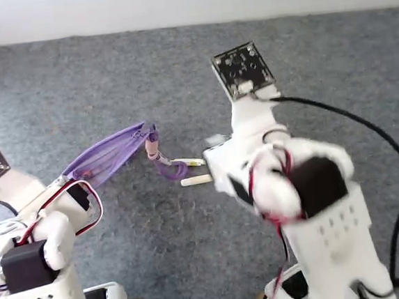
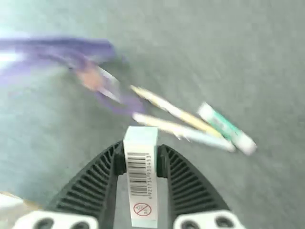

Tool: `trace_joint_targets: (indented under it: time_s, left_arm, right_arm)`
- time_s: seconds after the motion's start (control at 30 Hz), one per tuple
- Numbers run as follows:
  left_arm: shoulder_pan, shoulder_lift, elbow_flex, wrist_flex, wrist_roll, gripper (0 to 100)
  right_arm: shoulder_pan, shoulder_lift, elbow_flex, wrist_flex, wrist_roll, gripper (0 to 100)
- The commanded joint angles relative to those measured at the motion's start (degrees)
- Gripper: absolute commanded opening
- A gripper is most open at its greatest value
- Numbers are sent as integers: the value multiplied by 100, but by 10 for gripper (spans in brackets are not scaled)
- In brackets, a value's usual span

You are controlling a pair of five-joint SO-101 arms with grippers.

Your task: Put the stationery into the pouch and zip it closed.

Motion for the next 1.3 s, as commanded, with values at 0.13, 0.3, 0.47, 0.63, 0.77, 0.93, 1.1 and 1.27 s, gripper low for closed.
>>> trace_joint_targets:
  time_s: [0.13, 0.3, 0.47, 0.63, 0.77, 0.93, 1.1, 1.27]
  left_arm:
    - [-35, 9, -242, -167, 53, 12]
    - [-35, 9, -242, -167, 53, 12]
    - [-35, 9, -242, -167, 53, 12]
    - [-35, 9, -242, -167, 53, 12]
    - [-35, 9, -242, -167, 53, 12]
    - [-35, 35, -242, -167, 53, 12]
    - [-35, 44, -242, -176, 53, 12]
    - [-35, 44, -242, -176, 53, 12]
  right_arm:
    - [-822, -1059, 853, -1851, -457, 8]
    - [-1103, -1596, 1855, -3538, -448, 8]
    - [-1279, -1868, 2778, -4831, -105, 8]
    - [-1341, -1851, 3367, -6097, 26, 8]
    - [-1631, -1851, 3851, -7081, 44, 8]
    - [-1903, -1842, 4633, -8101, 536, 8]
    - [-1903, -1657, 5231, -9525, 967, 8]
    - [-1921, -1051, 5222, -10176, 993, 8]
